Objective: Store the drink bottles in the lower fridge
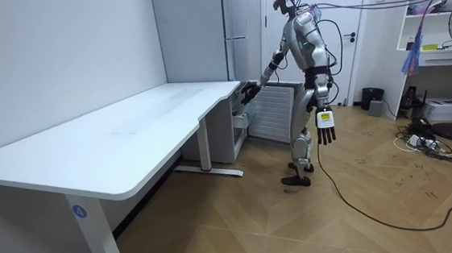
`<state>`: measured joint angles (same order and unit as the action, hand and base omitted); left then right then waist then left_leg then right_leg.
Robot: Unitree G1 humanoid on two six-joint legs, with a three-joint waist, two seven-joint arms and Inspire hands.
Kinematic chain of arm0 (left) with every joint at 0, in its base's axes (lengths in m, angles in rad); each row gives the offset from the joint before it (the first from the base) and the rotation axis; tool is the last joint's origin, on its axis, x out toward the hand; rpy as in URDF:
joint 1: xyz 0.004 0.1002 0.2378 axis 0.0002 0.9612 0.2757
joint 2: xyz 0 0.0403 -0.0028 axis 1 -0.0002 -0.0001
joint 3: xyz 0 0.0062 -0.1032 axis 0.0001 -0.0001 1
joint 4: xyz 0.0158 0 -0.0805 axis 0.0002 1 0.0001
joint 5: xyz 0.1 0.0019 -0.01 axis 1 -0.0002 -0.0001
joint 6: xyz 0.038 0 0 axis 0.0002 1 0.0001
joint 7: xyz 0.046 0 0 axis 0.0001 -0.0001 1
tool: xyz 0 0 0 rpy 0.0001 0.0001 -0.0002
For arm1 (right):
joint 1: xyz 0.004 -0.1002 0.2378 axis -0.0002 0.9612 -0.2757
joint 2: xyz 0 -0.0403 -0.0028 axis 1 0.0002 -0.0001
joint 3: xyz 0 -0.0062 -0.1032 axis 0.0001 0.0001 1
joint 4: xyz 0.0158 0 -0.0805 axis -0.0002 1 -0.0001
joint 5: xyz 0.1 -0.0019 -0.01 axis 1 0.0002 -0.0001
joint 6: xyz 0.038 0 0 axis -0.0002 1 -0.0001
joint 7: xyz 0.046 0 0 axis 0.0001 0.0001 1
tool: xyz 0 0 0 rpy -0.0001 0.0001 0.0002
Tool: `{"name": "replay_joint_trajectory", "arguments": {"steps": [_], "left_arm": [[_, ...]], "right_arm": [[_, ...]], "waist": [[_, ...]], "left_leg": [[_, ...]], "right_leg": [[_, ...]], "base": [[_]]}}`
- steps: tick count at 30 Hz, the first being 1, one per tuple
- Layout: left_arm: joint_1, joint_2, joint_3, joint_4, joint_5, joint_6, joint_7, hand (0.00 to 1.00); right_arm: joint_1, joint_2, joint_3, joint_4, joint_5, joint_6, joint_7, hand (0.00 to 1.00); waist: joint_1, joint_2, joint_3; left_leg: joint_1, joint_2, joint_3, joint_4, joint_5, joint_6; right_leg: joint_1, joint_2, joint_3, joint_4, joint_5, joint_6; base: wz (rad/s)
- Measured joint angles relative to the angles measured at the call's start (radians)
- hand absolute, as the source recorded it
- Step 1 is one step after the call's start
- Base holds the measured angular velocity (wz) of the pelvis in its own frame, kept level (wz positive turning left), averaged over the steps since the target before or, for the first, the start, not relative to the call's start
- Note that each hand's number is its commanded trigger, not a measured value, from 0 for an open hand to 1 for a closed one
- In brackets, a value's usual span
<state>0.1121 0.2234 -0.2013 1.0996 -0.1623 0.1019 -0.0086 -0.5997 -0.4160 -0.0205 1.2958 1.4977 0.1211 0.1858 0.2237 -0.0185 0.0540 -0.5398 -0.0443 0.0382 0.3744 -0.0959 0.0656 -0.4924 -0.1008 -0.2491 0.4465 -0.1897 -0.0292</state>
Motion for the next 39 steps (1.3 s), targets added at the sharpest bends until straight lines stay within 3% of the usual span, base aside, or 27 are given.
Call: {"name": "replay_joint_trajectory", "arguments": {"steps": [7, 9, 14, 17, 19, 25, 29, 36, 39], "left_arm": [[-0.004, -0.002, 0.045, 0.002, 0.016, -0.002, 0.017, 0.00], [-0.004, -0.001, 0.049, 0.001, 0.019, -0.003, 0.019, 0.00], [0.003, 0.000, 0.097, 0.008, 0.009, -0.030, 0.036, 0.00], [0.029, -0.004, 0.116, 0.010, 0.010, -0.061, 0.066, 0.00], [0.042, -0.012, 0.125, 0.007, 0.017, -0.071, 0.074, 0.00], [0.056, -0.015, 0.124, 0.005, 0.018, -0.119, 0.094, 0.00], [0.061, -0.018, 0.125, -0.003, 0.021, -0.146, 0.098, 0.00], [0.078, -0.024, 0.175, -0.016, 0.036, -0.147, 0.115, 0.00], [0.079, -0.029, 0.201, -0.013, 0.037, -0.147, 0.120, 0.00]], "right_arm": [[0.074, 0.002, -0.017, 0.002, -0.094, 0.000, 0.017, 0.00], [0.106, 0.002, -0.044, 0.000, -0.097, -0.002, 0.024, 0.00], [0.237, 0.028, -0.083, 0.016, -0.096, -0.034, 0.013, 0.00], [0.349, 0.073, -0.083, 0.015, -0.124, -0.057, 0.009, 0.00], [0.392, 0.086, -0.083, 0.013, -0.143, -0.059, -0.004, 0.00], [0.480, 0.135, -0.054, 0.001, -0.240, -0.116, -0.018, 0.00], [0.507, 0.139, -0.034, -0.053, -0.287, -0.136, -0.029, 0.00], [0.532, 0.148, -0.033, -0.059, -0.367, -0.144, -0.034, 0.00], [0.549, 0.167, -0.035, -0.055, -0.387, -0.143, -0.047, 0.00]], "waist": [[-0.041, -0.003, -0.0088], [-0.057, 0.001, -0.0162], [-0.090, 0.007, -0.0251], [-0.106, -0.003, -0.0423], [-0.122, 0.000, -0.0473], [-0.148, 0.002, -0.0453], [-0.162, 0.003, -0.0448], [-0.171, 0.000, -0.0456], [-0.176, -0.005, -0.0421]], "left_leg": [[0.103, 0.002, -0.014, -0.031, -0.001, -0.001], [0.121, 0.003, -0.015, -0.032, -0.003, 0.000], [0.233, 0.003, -0.009, -0.080, -0.008, 0.001], [0.307, 0.007, 0.015, -0.124, -0.009, -0.001], [0.328, 0.007, 0.016, -0.135, -0.010, -0.002], [0.431, 0.015, 0.048, -0.180, -0.022, -0.015], [0.469, 0.016, 0.059, -0.197, -0.026, -0.020], [0.522, 0.016, 0.059, -0.208, -0.047, -0.024], [0.528, 0.015, 0.064, -0.208, -0.048, -0.024]], "right_leg": [[0.130, 0.015, -0.023, -0.073, 0.008, 0.007], [0.158, 0.017, -0.029, -0.088, 0.011, 0.010], [0.266, 0.026, -0.022, -0.146, 0.020, 0.019], [0.330, 0.035, 0.000, -0.186, 0.026, 0.020], [0.352, 0.036, 0.001, -0.197, 0.026, 0.021], [0.437, 0.056, 0.045, -0.244, 0.032, 0.019], [0.458, 0.061, 0.060, -0.253, 0.031, 0.017], [0.514, 0.066, 0.069, -0.281, 0.024, 0.020], [0.530, 0.066, 0.067, -0.283, 0.024, 0.020]], "base": [[0.10], [0.07], [-0.06], [-0.19], [-0.10], [-0.23], [-0.12], [-0.05], [0.00]]}}
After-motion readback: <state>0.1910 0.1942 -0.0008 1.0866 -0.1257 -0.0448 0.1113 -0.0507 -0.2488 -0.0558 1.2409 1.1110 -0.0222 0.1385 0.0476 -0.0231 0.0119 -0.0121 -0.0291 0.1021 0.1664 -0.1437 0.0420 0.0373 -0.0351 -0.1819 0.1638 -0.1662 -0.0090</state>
